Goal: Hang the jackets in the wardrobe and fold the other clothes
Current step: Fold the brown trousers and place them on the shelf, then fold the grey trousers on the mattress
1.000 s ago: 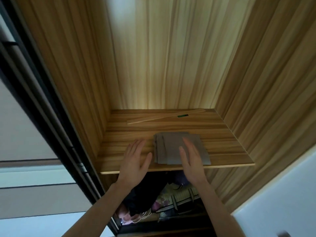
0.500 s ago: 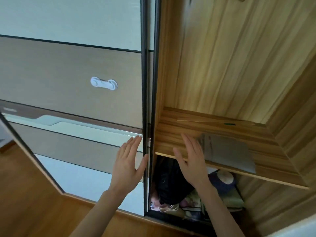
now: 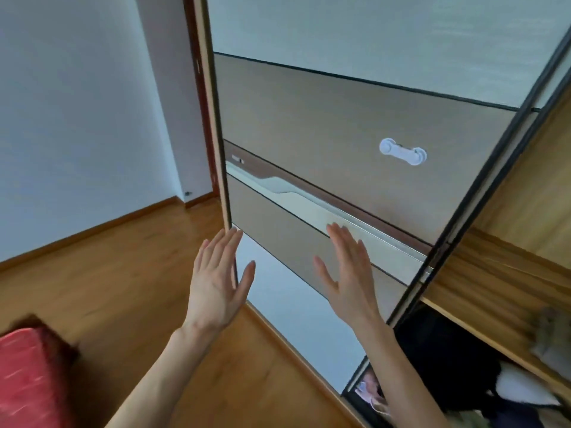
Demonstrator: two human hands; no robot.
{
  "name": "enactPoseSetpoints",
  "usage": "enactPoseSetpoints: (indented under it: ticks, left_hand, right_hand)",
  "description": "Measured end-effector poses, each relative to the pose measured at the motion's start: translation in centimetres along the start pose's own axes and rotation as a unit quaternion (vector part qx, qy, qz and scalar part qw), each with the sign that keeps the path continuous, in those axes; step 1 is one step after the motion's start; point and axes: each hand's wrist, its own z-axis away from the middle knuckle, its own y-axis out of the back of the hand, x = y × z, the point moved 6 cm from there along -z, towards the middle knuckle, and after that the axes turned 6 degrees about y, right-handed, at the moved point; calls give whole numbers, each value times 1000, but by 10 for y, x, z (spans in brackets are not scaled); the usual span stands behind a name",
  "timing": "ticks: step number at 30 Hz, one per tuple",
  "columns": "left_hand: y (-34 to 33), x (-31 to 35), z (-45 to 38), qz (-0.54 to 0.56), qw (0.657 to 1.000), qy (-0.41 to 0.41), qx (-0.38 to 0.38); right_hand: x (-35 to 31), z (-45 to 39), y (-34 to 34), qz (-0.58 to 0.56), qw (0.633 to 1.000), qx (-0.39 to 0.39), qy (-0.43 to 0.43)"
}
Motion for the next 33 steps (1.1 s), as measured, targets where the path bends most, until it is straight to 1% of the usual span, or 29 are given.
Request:
enactPoseSetpoints:
  ticks: [7, 11, 16, 20, 24, 28, 33]
  left_hand:
    - [70, -91, 9, -99, 988, 92, 67]
    - [97, -143, 9, -146, 974, 143, 101]
    - [127, -201, 6, -208, 946, 213, 131]
    - [152, -231, 14, -260, 912, 272, 161]
    - [176, -248, 44, -302, 870, 340, 193]
    - [206, -255, 90, -333, 820, 407, 226]
    - [243, -252, 157, -379, 754, 472, 256]
  right_hand:
    - [-87, -56, -91, -40, 991, -61, 108]
    - [-126, -92, -151, -79, 980, -89, 158]
    - [-171, -135, -225, -163, 956, -119, 214]
    - [-210, -164, -274, -222, 927, -140, 267]
    - [-256, -175, -318, -272, 892, -186, 311]
    - [-313, -167, -349, -332, 846, -230, 349]
    - [-391, -134, -364, -391, 783, -274, 398]
